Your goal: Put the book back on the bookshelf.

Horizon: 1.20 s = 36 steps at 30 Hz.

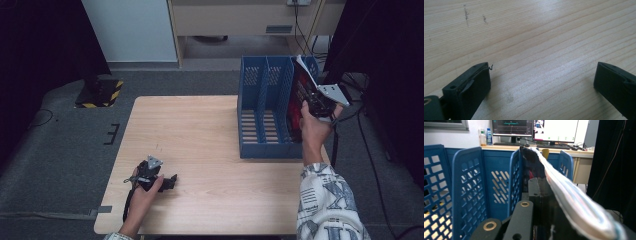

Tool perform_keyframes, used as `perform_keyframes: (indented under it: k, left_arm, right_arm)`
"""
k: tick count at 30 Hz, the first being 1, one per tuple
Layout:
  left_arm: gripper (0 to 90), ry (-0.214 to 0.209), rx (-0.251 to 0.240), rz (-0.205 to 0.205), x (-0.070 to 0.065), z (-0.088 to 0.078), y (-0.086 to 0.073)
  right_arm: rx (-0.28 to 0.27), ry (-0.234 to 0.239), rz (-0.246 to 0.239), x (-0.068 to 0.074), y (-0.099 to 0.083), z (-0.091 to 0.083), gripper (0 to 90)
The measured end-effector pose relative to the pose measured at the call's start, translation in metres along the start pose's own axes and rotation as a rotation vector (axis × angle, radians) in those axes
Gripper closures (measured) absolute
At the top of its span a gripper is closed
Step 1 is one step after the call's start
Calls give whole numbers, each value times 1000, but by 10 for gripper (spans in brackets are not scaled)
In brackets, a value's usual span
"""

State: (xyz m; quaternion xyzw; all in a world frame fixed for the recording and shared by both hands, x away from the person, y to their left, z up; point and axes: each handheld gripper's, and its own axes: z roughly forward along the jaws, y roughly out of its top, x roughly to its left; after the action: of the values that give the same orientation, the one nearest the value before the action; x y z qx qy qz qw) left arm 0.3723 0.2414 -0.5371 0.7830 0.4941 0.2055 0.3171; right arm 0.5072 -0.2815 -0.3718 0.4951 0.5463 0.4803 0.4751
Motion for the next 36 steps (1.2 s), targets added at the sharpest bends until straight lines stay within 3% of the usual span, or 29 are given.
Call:
perform_keyframes:
  k: [7,19,29,36]
  left_arm:
    - [1,0,0,0,0,0,0]
    - [1,1,0,-1,0,0,0]
    - [1,2,0,-3,0,0,0]
    - [2,2,0,-2,0,0,0]
  right_arm:
    - [-5,-9,-11,-1,1,0,870]
    - [-12,32,-12,10,-5,-4,864]
    - [1,68,4,15,-5,-4,820]
    - [13,87,15,18,-6,-4,738]
